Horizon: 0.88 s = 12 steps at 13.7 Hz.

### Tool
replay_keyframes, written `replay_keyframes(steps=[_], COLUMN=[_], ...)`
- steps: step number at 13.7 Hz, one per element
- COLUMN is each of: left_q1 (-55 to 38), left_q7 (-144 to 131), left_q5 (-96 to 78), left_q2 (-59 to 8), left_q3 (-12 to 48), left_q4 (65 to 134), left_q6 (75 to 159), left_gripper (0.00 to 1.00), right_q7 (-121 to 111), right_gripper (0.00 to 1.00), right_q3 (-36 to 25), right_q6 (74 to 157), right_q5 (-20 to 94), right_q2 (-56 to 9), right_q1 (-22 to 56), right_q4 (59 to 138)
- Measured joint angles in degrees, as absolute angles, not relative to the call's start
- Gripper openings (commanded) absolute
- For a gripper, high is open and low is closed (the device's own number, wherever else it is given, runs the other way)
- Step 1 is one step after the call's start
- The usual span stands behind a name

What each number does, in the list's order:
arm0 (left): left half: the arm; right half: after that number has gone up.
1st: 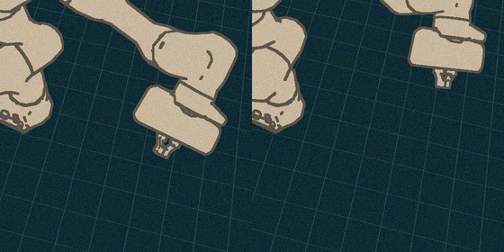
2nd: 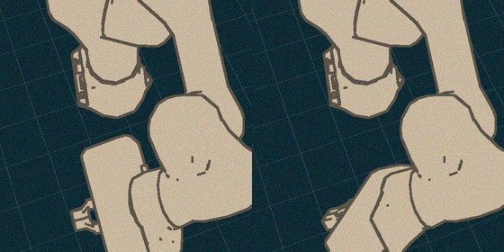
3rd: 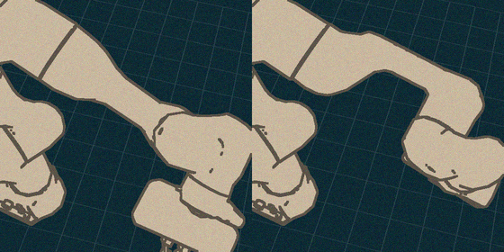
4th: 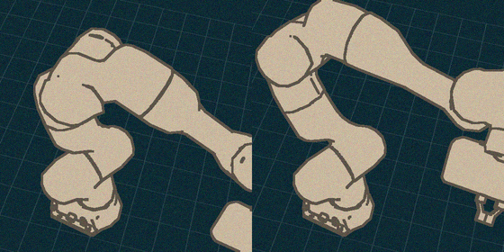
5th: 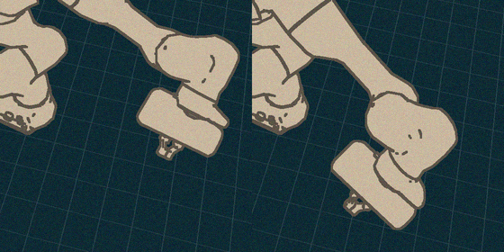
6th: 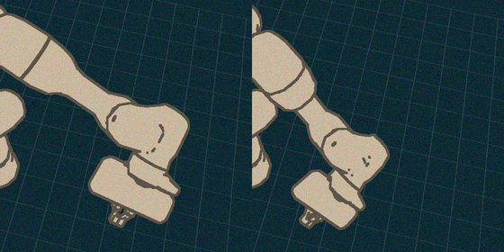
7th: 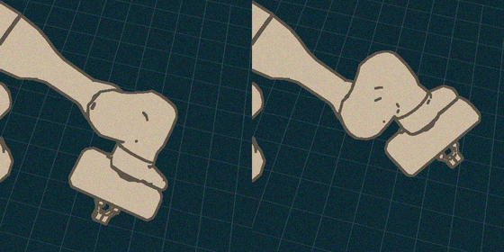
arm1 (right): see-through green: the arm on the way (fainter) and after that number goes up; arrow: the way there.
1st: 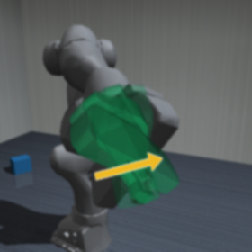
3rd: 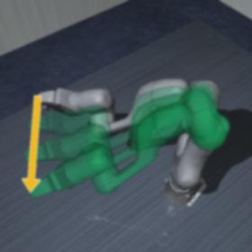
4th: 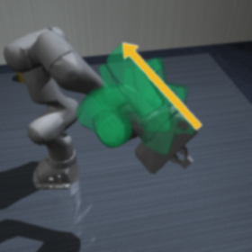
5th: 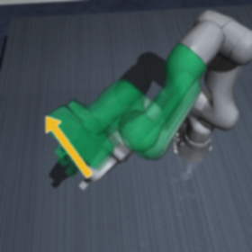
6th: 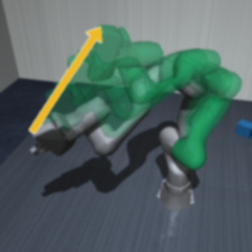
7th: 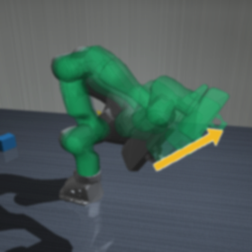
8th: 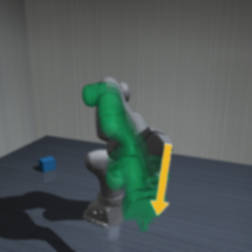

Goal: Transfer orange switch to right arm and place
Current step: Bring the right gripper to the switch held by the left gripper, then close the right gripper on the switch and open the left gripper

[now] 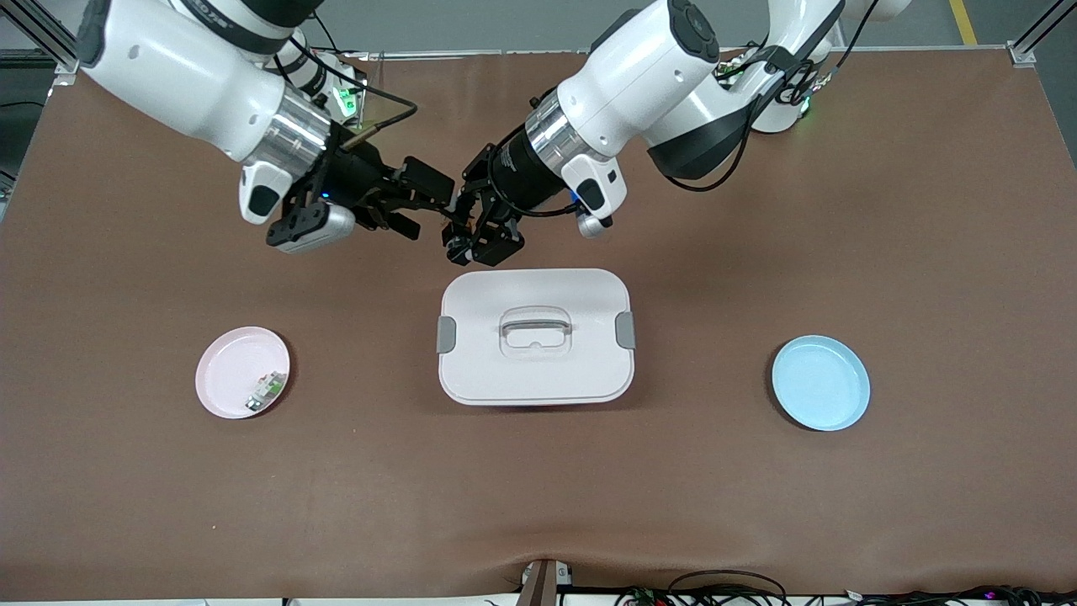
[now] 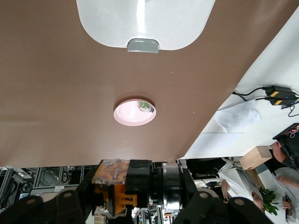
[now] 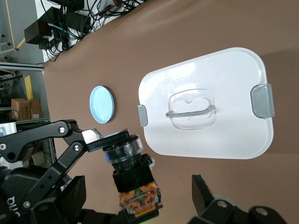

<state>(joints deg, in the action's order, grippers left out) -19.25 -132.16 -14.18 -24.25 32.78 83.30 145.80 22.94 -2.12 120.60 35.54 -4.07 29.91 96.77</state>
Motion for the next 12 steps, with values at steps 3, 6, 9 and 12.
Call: replay_keyframes(steps=[3, 6, 9, 12], left_q1=[-19.42, -19.41, -19.41, -19.41], left_q7=[-132.16, -132.16, -132.16, -132.16], left_q5=[-14.16, -14.16, -14.16, -14.16], left_q2=[-24.25, -24.25, -24.25, -24.25], left_q3=[32.82, 32.82, 32.82, 32.82], left_q4=[83.3, 83.3, 83.3, 83.3], left_q6=[145.66, 145.41, 145.18, 145.12], left_gripper=[0.4, 0.4, 0.4, 0.4], right_q7=[22.94, 22.93, 22.92, 22.91], right_gripper=[1.0, 1.0, 0.84, 0.21], right_q3=[-2.13, -2.13, -2.13, -2.13], right_q6=[120.66, 120.66, 120.66, 120.66], right_q5=[33.59, 32.37, 32.03, 31.95], right_q2=[-4.29, -4.71, -4.96, -4.95], right_q1=[30.26, 30.51, 30.69, 30.82], right_q4=[96.77, 96.77, 96.77, 96.77])
